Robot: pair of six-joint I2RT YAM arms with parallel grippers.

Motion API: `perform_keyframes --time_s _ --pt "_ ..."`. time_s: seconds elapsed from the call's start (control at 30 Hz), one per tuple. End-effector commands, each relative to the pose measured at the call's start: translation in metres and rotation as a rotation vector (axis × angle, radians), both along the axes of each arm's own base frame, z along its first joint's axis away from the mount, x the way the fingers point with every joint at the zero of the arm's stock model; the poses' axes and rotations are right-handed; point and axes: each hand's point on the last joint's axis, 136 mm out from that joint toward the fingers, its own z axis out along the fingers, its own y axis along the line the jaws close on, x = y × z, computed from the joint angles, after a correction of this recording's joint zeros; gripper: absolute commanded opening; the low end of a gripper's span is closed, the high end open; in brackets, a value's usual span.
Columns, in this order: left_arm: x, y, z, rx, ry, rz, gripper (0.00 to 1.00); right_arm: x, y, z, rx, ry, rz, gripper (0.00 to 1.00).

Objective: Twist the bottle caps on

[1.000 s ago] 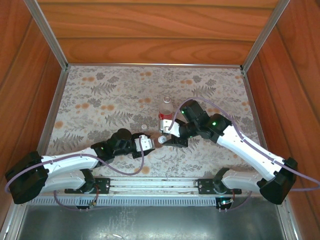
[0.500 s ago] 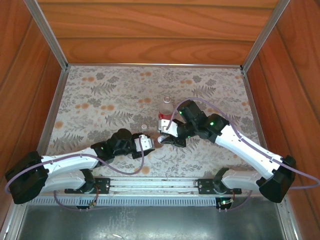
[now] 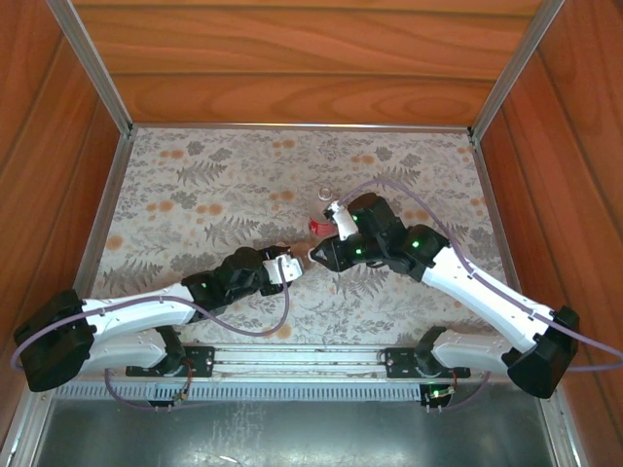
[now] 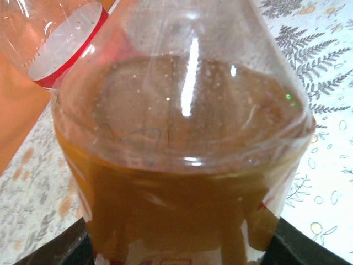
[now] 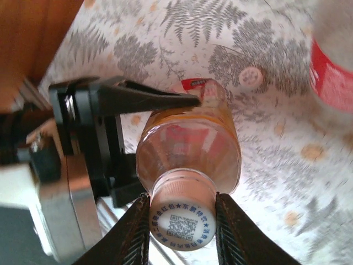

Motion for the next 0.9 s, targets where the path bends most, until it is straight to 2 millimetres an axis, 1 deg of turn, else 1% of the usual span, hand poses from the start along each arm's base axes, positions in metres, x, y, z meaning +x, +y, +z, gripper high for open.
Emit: perform_keyframes --time_s 0.0,0.1,0.17,0.23,0.27,0.3,0.33,0.43,0.53,0.6,0.67,0.73,0.87 --pt "0.021 0.005 0.024 -0.004 -0.104 0.105 0.57 -0.013 -0.008 -0.013 0.053 0.308 -0.266 0.14" --pt "0.019 0.004 0.022 0.004 -0.103 0.087 0.57 -0.010 -0.010 -0.007 0.058 0.295 -0.282 0.16" --pt "0.013 0.002 0.017 0.000 -0.086 0.056 0.57 -0.008 -0.010 -0.002 0.044 0.234 -0.243 0.24" --pt "0.007 0.001 0.014 -0.014 -0.066 0.022 0.57 -0.007 -0.007 0.007 0.056 0.131 -0.145 0.42" --pt "0.004 0.000 0.012 -0.019 -0.054 0.006 0.57 -0.008 -0.006 0.012 0.055 0.045 -0.067 0.51" --pt "-0.002 -0.001 0.009 -0.027 -0.034 -0.023 0.57 -0.010 -0.007 0.018 0.048 -0.062 0.023 0.58" --pt "-0.005 -0.002 0.007 -0.034 -0.021 -0.041 0.57 -0.013 -0.008 0.022 0.042 -0.148 0.105 0.62" --pt "-0.017 -0.006 0.003 -0.052 0.017 -0.102 0.57 -0.028 -0.018 0.026 -0.018 -0.399 0.360 0.66" --pt "-0.030 -0.012 0.000 -0.066 0.053 -0.178 0.57 -0.043 -0.029 0.021 -0.098 -0.574 0.600 0.68" --pt "-0.036 -0.016 -0.002 -0.071 0.074 -0.216 0.57 -0.050 -0.033 0.015 -0.139 -0.651 0.738 0.67" --pt "-0.042 -0.019 -0.002 -0.075 0.093 -0.252 0.57 -0.053 -0.034 0.009 -0.178 -0.676 0.838 0.66" --pt "-0.047 -0.022 -0.002 -0.081 0.111 -0.283 0.57 -0.056 -0.033 0.007 -0.197 -0.665 0.913 0.64" --pt "-0.054 -0.025 -0.001 -0.102 0.146 -0.320 0.57 -0.054 -0.023 0.008 -0.182 -0.670 0.970 0.60"
